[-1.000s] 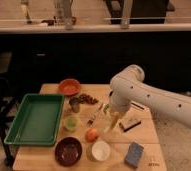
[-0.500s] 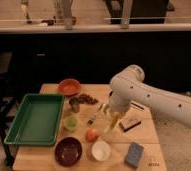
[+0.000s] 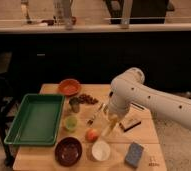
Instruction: Place banana in paper cup
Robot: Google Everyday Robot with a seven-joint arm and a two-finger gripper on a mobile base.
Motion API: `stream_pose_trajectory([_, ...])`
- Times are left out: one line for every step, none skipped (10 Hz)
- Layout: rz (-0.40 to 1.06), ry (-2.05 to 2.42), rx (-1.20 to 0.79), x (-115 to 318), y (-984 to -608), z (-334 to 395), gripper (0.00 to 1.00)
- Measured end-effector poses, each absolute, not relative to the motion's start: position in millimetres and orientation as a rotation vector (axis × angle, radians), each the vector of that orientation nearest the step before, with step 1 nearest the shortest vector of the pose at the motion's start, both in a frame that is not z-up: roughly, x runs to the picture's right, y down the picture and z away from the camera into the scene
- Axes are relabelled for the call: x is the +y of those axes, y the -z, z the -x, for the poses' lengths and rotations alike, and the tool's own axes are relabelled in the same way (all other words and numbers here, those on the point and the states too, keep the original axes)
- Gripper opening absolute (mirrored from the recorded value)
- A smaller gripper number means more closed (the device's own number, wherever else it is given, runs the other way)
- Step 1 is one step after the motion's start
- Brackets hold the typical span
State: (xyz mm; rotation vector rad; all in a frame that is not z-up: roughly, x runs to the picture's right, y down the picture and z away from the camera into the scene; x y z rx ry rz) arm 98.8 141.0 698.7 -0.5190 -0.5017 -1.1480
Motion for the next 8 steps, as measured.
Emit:
stream_pose_trajectory([0.519, 1.148, -0.502, 141, -699, -99, 0.00])
stream_pose_trajectory([0.520, 1.147, -0.503, 142, -699, -99, 0.00])
stream_pose_trajectory([0.520, 1.148, -0.503, 142, -699, -99, 0.00])
stream_pose_trajectory([0.519, 1.145, -0.503, 141, -699, -99, 0.00])
stream_pose_trajectory([0.515, 1.137, -0.514, 142, -701, -98, 0.00])
stream_pose_trajectory([0.513, 1.133, -0.536, 149, -702, -95, 0.00])
stream_pose_trajectory([0.510, 1.139, -0.550, 156, -701, -88, 0.00])
stream_pose_trajectory([0.508, 1.149, -0.567, 164, -700, -75, 0.00])
